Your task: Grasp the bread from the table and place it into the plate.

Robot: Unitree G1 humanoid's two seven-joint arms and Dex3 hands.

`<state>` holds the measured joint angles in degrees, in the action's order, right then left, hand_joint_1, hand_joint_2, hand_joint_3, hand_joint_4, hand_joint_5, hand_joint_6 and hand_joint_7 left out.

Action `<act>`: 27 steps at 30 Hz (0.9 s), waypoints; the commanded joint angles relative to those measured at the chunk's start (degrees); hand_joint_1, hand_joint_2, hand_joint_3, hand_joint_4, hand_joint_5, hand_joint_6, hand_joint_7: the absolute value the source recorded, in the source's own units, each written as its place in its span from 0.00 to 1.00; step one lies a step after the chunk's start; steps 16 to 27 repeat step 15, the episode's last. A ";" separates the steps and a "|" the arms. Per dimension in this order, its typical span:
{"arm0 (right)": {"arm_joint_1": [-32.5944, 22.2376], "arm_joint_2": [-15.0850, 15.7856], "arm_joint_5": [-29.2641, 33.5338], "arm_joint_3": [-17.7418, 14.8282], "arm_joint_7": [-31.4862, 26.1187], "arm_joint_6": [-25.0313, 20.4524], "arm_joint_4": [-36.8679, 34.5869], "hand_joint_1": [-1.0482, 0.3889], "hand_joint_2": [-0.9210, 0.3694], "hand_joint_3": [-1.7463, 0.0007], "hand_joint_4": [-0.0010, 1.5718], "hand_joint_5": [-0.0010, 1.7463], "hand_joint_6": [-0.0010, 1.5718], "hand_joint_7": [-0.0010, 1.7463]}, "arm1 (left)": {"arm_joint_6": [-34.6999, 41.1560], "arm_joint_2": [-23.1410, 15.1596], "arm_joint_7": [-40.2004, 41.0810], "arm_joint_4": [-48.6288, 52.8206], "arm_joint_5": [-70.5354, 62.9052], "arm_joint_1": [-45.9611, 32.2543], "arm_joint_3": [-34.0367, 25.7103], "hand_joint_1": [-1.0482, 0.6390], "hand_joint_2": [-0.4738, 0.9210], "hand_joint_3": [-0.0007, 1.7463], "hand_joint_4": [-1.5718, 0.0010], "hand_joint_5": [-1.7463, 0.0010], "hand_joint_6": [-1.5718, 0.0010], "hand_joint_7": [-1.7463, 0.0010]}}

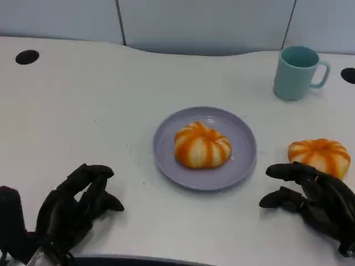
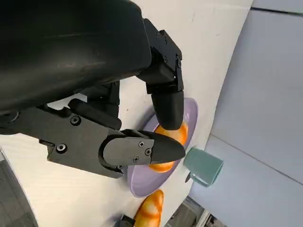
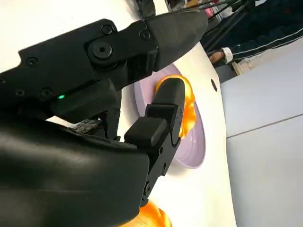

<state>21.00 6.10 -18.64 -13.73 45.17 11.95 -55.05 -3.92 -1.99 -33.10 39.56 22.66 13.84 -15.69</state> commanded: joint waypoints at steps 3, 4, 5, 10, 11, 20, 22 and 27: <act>-0.39 1.31 0.64 -0.13 -0.83 -0.44 -1.63 0.45 0.00 0.94 0.42 0.61 0.51 0.34 | -1.16 -1.05 -0.83 3.81 0.25 1.54 -0.88 0.28 0.86 0.26 0.69 0.04 0.72 0.21; -0.29 1.31 0.62 -0.17 -0.94 -0.56 -1.85 0.45 0.00 0.94 0.42 0.61 0.51 0.35 | -1.56 -1.06 -0.88 4.19 0.15 1.67 -0.91 0.28 0.86 0.26 0.69 0.04 0.72 0.22; -0.19 1.35 0.66 -0.16 -0.97 -0.46 -2.14 0.45 0.00 0.95 0.42 0.61 0.51 0.35 | -2.24 -1.10 -1.07 4.66 -0.02 1.79 -0.88 0.28 0.86 0.25 0.69 0.04 0.72 0.23; 0.30 1.48 0.50 -0.42 -0.52 0.38 -4.00 0.47 0.00 0.95 0.41 0.62 0.50 0.36 | -4.14 -1.37 -1.87 6.19 -0.39 2.16 -0.70 0.27 0.88 0.26 0.70 0.03 0.71 0.24; 0.29 1.44 0.47 -0.44 -0.43 0.67 -4.17 0.47 0.00 0.95 0.40 0.62 0.50 0.35 | -4.08 -1.44 -2.00 6.28 -0.29 2.21 -0.75 0.27 0.88 0.26 0.70 0.03 0.71 0.24; 0.12 1.21 0.33 -0.41 -0.24 0.99 -3.75 0.46 0.00 0.95 0.41 0.62 0.51 0.35 | -4.45 -1.70 -3.05 6.42 -0.11 2.18 -0.86 0.26 0.89 0.25 0.73 0.01 0.73 0.21; 0.12 1.21 0.33 -0.41 -0.24 0.99 -3.75 0.46 0.00 0.95 0.41 0.62 0.51 0.35 | -4.45 -1.70 -3.05 6.42 -0.11 2.18 -0.86 0.26 0.89 0.25 0.73 0.01 0.73 0.21; 0.12 1.21 0.33 -0.41 -0.24 0.99 -3.75 0.46 0.00 0.95 0.41 0.62 0.51 0.35 | -4.45 -1.70 -3.05 6.42 -0.11 2.18 -0.86 0.26 0.89 0.25 0.73 0.01 0.73 0.21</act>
